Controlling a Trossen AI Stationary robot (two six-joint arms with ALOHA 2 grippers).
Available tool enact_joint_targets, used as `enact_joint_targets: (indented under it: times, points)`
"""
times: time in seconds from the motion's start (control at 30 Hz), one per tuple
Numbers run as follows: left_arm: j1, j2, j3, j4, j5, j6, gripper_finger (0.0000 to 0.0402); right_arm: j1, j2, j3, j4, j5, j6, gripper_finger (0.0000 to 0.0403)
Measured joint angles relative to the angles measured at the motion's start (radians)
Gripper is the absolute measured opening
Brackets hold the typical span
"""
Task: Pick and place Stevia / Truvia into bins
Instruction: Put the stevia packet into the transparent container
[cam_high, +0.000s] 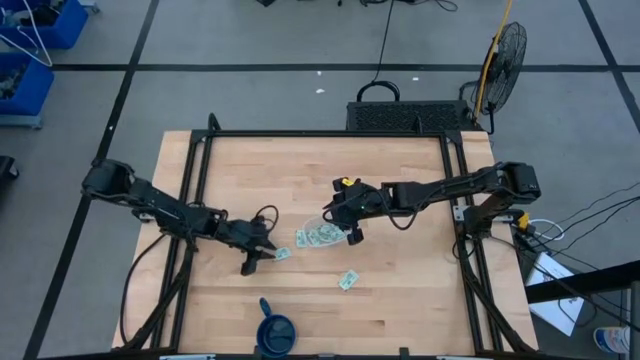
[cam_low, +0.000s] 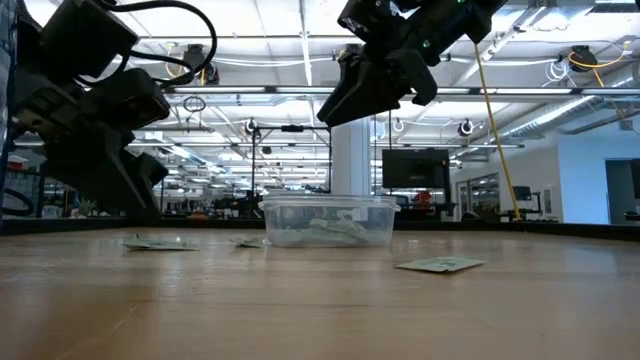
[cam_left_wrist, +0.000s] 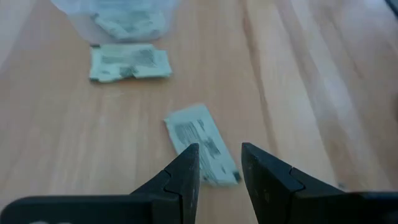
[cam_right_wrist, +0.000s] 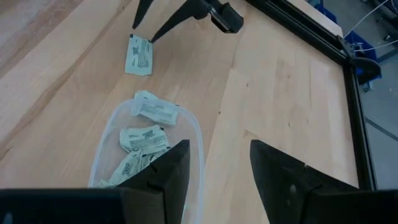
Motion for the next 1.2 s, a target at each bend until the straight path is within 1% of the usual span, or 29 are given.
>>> enact_joint_targets:
  times: [0.33,0.47,0.7,0.93,1.0,1.07,1.2]
  points:
    - [-0.027,0.086,0.072,-0.001,-0.021,0.015,0.0124,0.000,0.000,0.000,-0.003,0.000,0.051,0.0159]
    - [-0.028,0.085,0.087,-0.032,-0.052,0.019,0.0124,0.000,0.000,0.000,-0.004,0.000,0.052,0.0159]
    - [-0.028,0.086,0.087,-0.149,-0.055,-0.011,0.0124,0.000,0.000,0.000,-0.004,-0.001,0.052,0.0160]
    - [-0.028,0.084,0.087,-0.193,-0.110,-0.002,0.0123,0.000,0.000,0.000,-0.004,-0.001,0.052,0.0156]
    - [-0.028,0.084,0.088,-0.211,-0.131,0.021,0.0114,0.000,0.000,0.000,-0.004,-0.001,0.052,0.0156]
    - [-0.028,0.083,0.088,-0.222,-0.141,0.044,0.0095,0.000,0.000,0.000,-0.004,-0.001,0.052,0.0155]
    - [-0.018,0.084,0.088,-0.206,-0.148,0.064,0.0038,0.000,0.000,0.000,-0.004,-0.001,0.052,0.0155]
